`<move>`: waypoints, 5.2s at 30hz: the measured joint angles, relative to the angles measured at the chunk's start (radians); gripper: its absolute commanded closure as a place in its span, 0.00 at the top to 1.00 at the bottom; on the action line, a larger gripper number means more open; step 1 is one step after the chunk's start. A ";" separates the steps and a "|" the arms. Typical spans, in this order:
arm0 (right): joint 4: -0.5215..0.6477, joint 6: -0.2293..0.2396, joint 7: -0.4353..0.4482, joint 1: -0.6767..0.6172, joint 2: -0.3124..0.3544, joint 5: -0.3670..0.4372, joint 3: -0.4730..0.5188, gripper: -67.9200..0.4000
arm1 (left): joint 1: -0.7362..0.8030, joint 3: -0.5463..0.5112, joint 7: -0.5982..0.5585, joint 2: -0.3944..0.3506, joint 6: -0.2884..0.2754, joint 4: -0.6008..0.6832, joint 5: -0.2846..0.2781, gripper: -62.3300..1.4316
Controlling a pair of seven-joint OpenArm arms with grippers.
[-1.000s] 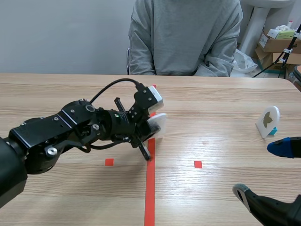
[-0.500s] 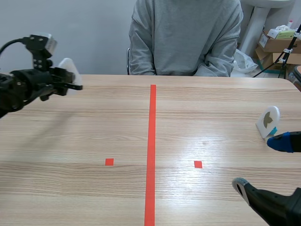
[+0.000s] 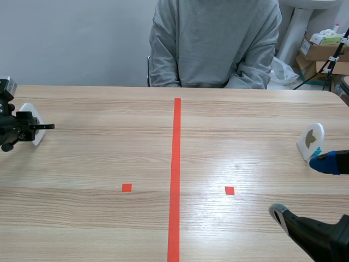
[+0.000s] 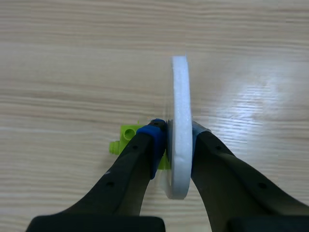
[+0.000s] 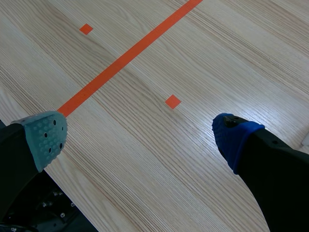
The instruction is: Do the leaf sorting experiment
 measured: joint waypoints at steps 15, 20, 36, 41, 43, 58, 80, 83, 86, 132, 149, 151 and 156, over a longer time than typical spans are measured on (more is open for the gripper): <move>0.000 0.000 -0.015 0.000 0.000 0.000 0.000 0.91 | 0.019 0.000 -0.018 0.000 0.003 0.004 0.093 0.44; 0.000 0.000 -0.015 0.000 0.000 0.000 0.000 0.91 | 0.027 0.000 -0.019 0.000 0.004 0.004 0.094 0.77; 0.000 0.000 -0.021 0.000 0.000 0.000 0.000 0.91 | 0.052 0.003 -0.003 -0.046 0.000 0.167 0.092 1.00; 0.000 0.000 -0.038 0.000 0.000 0.000 0.000 0.91 | 0.169 0.003 0.058 -0.151 -0.045 0.462 0.030 1.00; 0.000 0.000 -0.038 0.000 0.000 0.000 0.000 0.91 | 0.262 0.002 0.071 -0.190 -0.058 0.621 0.005 1.00; 0.000 0.000 -0.040 0.036 0.000 0.000 0.000 0.92 | 1.051 0.003 0.000 -0.241 -0.070 1.471 -0.040 1.00; 0.000 0.000 -0.041 0.036 0.000 0.000 0.000 0.92 | 1.418 -0.035 -0.040 -0.241 -0.059 1.632 -0.057 1.00; 0.000 0.000 -0.041 0.036 0.000 0.000 0.000 0.91 | 1.418 -0.043 -0.031 -0.241 -0.059 1.632 -0.057 1.00; 0.000 0.000 -0.041 0.036 0.000 0.000 0.000 0.91 | 1.417 -0.044 -0.030 -0.241 -0.059 1.632 -0.057 1.00; 0.000 0.000 -0.041 0.036 0.000 0.000 0.000 0.91 | 1.415 -0.044 -0.030 -0.224 -0.059 1.632 -0.056 1.00; 0.000 0.000 -0.042 0.036 0.000 -0.079 0.000 0.92 | 1.415 -0.044 -0.030 -0.224 -0.059 1.632 -0.056 1.00; 0.000 0.000 -0.042 0.036 0.000 -0.079 0.000 0.92 | 1.415 -0.044 -0.030 -0.224 -0.059 1.632 -0.056 1.00; -0.003 0.001 -0.106 0.103 0.032 -0.079 -0.010 0.92 | 1.415 -0.044 -0.030 -0.224 -0.059 1.632 -0.056 1.00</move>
